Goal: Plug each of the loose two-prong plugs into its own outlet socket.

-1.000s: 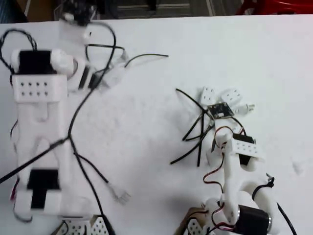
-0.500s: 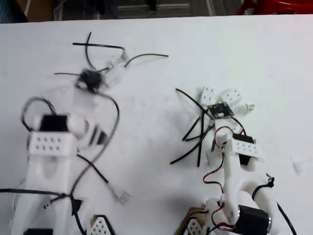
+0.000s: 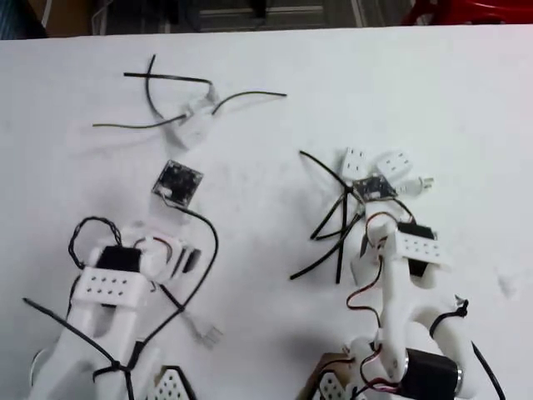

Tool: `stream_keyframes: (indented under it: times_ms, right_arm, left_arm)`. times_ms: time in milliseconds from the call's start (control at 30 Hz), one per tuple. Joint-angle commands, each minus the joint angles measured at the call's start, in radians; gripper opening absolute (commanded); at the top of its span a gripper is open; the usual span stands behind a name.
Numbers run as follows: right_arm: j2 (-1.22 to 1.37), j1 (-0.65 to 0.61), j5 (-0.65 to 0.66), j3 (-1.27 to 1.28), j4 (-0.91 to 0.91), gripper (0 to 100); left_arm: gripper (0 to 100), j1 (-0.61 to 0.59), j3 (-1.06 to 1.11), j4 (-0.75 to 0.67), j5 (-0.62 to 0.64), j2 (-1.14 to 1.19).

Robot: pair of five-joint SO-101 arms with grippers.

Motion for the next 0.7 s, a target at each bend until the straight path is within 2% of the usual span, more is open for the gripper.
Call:
stream_keyframes:
  times_ms: [0,133,200,300,433,667]
  right_arm:
    - [-0.074,-0.002,-0.003,-0.181,0.185,21.7]
    - [-0.185,-0.001,-0.025,-0.446,0.401,21.4]
    - [-0.226,0.004,-0.106,-0.572,0.435,19.3]
    - [-0.24,0.001,-0.259,-0.697,0.421,19.0]
    - [-0.163,-0.002,-0.465,-0.73,0.308,23.1]
    - [0.174,-0.001,-0.603,-0.835,0.188,26.5]
  left_arm:
    - [23,0.007,0.005,-0.017,0.011,-0.03]
    - [23,0.01,0.005,-0.017,0.011,-0.03]
    - [23,0.013,0.006,-0.017,0.011,-0.03]
    - [23,0.013,0.006,-0.017,0.011,-0.03]
    - [23,0.013,0.006,-0.017,0.011,-0.03]
    - [23,0.013,0.006,-0.017,0.009,-0.03]
